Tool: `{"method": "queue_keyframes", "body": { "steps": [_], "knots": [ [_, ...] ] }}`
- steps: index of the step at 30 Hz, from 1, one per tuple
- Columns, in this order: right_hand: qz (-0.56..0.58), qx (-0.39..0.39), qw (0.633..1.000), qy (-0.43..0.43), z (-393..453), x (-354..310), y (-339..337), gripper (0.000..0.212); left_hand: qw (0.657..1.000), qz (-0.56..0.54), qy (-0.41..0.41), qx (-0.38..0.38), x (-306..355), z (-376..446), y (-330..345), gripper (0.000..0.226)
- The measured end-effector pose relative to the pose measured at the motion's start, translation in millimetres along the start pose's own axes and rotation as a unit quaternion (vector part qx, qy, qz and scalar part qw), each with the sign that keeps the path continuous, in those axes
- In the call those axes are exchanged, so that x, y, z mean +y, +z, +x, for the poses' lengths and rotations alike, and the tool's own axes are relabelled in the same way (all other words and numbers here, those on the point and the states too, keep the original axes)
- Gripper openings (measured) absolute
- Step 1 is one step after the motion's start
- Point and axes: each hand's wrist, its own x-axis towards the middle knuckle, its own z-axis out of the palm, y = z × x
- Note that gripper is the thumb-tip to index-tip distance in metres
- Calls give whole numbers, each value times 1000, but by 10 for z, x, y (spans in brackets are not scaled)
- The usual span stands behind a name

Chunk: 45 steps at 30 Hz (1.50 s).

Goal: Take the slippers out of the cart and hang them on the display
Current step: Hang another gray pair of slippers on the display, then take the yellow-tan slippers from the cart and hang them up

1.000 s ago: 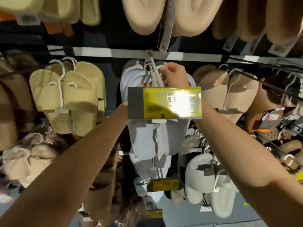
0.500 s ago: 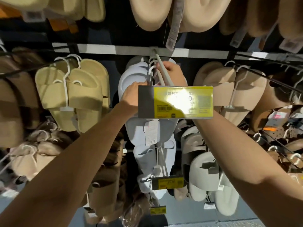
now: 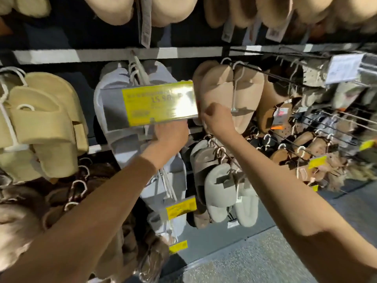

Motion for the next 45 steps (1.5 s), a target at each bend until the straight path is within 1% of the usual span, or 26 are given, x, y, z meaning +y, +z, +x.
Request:
{"method": "queue_keyframes", "body": {
  "steps": [2,3,5,7,9,11,14,16,19,21,23,26,29,32,34,35,37,40,43,45],
  "knots": [
    [-86,-47,994,50,-251,379,-168,20,998,20,60,26,239,-79,79,31],
    [-124,-67,987,80,-441,603,-286,20,995,22,96,25,396,-150,134,30],
    [-158,-97,972,143,-872,979,-502,17,990,-32,136,-22,823,-342,219,25],
    [-178,-92,963,179,-1342,1270,-775,13,977,-74,188,-68,1245,-514,282,23],
    [-181,-62,952,240,-1842,1605,-1082,23,960,-92,247,-98,1711,-741,343,21],
    [-163,-24,929,331,-2372,1878,-1446,23,937,-114,298,-140,2222,-1010,381,21],
    [-151,24,892,426,-3206,2161,-2033,24,904,-102,385,-155,3023,-1501,336,26],
    [-157,74,861,477,-3815,2272,-2389,26,874,-75,453,-159,3523,-1930,236,28],
    [-167,135,802,557,-4736,2350,-2752,31,835,-105,517,-159,4115,-2628,65,27],
    [-163,169,762,604,-5368,2311,-2884,29,794,-125,572,-166,4418,-3105,-38,28],
    [-156,193,721,647,-5970,2203,-2954,26,744,-126,632,-175,4666,-3570,-137,27],
    [-119,241,649,711,-6738,1937,-2989,23,656,-138,717,-189,4926,-4226,-266,24],
    [-119,308,560,760,-7351,1581,-2917,22,566,-135,790,-194,5136,-4817,-394,24],
    [-122,374,450,802,-7888,1139,-2719,24,462,-129,857,-188,5241,-5409,-509,23],
    [-116,398,375,829,-8222,813,-2554,18,399,-128,891,-177,5227,-5821,-578,24],
    [-109,409,340,840,-8365,645,-2459,15,375,-127,903,-168,5188,-6016,-608,24],
    [-94,432,271,855,-8603,313,-2252,14,333,-126,923,-149,5063,-6384,-647,24],
    [-74,462,179,865,-8799,-88,-1922,23,261,-109,950,-133,4790,-6845,-657,25],
    [-59,472,111,873,-8913,-363,-1601,16,203,-83,967,-130,4490,-7229,-626,26],
    [-47,467,85,879,-9017,-481,-1407,18,172,-77,973,-134,4327,-7458,-602,26]
  ]
}}
